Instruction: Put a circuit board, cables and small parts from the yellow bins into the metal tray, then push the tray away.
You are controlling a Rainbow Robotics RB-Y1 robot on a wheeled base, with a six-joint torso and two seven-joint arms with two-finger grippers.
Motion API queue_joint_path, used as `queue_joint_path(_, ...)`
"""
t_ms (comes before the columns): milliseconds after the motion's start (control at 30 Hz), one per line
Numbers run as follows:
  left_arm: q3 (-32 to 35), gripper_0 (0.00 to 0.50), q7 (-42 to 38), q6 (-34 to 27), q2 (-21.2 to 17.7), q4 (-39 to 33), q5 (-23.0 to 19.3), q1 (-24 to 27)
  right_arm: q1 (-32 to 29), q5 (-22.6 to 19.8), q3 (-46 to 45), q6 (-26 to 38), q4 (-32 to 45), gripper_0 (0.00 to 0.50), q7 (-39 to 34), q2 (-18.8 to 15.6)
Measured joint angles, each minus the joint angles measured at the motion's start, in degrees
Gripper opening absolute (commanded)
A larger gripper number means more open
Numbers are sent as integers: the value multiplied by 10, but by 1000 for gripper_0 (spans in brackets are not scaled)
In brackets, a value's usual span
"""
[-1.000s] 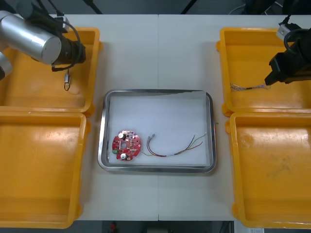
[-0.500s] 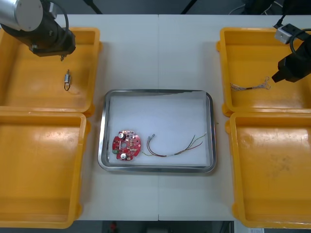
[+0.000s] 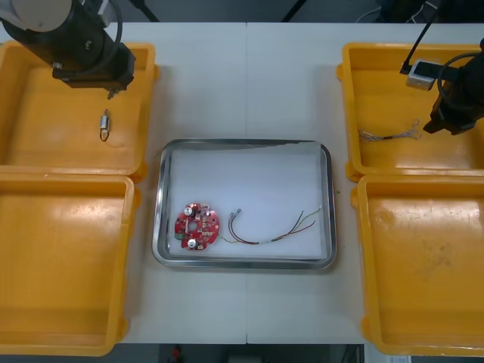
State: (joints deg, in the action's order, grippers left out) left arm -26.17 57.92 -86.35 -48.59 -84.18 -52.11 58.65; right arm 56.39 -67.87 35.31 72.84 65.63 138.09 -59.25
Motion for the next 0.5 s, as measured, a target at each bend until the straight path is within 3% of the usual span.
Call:
queue_joint_path(133, 0, 0, -71, -13, 0, -74, 0, -19, 2, -4, 6, -14, -14, 500, 33, 13)
queue_joint_path(233, 0, 0, -182, -21, 0, -123, 0, -38, 2, -6, 6, -28, -25, 500, 46, 24)
queue_joint_path(367, 0, 0, -322, -28, 0, -172, 1, -62, 2, -10, 8, -52, -40, 500, 122, 36)
queue_joint_path(500, 0, 0, -341, -41, 5, -201, 13, -78, 2, -17, 13, -69, -54, 500, 138, 47)
